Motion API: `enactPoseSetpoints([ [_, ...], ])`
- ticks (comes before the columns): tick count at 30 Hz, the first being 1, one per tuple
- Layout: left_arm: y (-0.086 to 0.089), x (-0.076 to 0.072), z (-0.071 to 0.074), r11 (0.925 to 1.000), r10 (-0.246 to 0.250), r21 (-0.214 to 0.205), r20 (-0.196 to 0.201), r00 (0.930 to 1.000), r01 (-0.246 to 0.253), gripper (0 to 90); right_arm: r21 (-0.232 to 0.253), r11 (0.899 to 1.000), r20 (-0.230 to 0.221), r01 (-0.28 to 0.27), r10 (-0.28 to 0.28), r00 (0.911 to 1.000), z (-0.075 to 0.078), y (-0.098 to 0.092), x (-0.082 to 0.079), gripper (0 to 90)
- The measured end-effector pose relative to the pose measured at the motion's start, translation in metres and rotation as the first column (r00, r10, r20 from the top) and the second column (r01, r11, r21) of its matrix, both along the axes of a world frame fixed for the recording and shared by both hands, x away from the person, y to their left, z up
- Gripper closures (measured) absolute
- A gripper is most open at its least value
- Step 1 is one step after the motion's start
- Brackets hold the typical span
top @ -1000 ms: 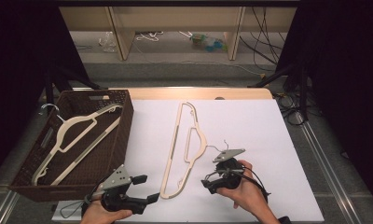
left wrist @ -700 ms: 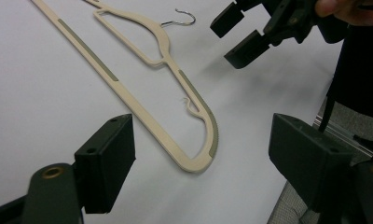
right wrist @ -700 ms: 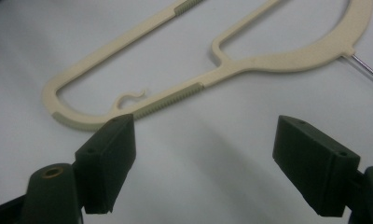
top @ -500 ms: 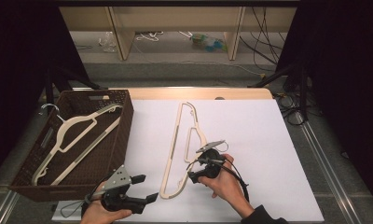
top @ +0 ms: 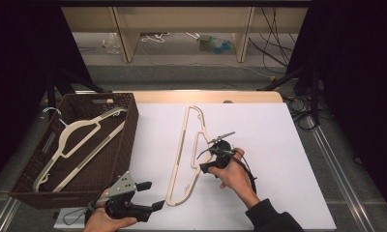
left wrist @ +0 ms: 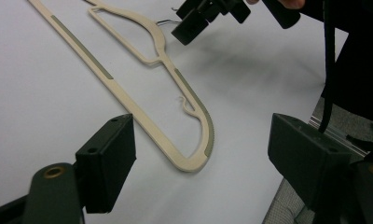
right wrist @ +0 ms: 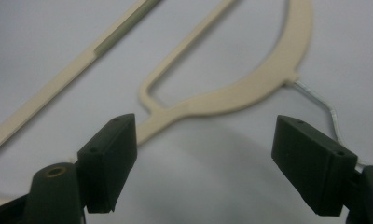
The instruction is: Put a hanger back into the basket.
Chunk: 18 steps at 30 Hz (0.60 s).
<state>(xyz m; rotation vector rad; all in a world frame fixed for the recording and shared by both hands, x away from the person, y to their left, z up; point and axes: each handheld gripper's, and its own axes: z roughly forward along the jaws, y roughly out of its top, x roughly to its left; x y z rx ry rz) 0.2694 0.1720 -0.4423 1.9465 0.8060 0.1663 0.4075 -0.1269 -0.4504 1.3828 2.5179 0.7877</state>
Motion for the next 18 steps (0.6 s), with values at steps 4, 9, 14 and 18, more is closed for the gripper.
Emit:
enactPoseSetpoints([
  [4, 0.000, 0.000, 0.000, 1.0000, 0.004, -0.005, -0.006, 1.0000, -0.004, 23.4, -0.018, 1.000, 0.008, 0.013, -0.013, 0.9999, 0.000, -0.002, 0.012, 24.0],
  [9, 0.000, 0.000, 0.000, 1.0000, 0.003, 0.004, -0.007, 1.0000, -0.003, 23.4, -0.035, 0.998, -0.013, 0.050, -0.051, 0.9986, 0.000, 0.001, 0.036, 25.5],
  [14, -0.001, -0.001, -0.001, 1.0000, 0.002, -0.004, -0.009, 1.0000, -0.002, 23.4, -0.072, 0.993, -0.043, 0.095, -0.098, 0.9942, -0.007, 0.006, 0.052, 26.1],
  [18, -0.001, -0.001, -0.001, 1.0000, 0.001, -0.008, -0.008, 1.0000, -0.001, 23.4, -0.105, 0.988, -0.071, 0.117, -0.125, 0.9897, -0.012, 0.008, 0.062, 28.8],
])
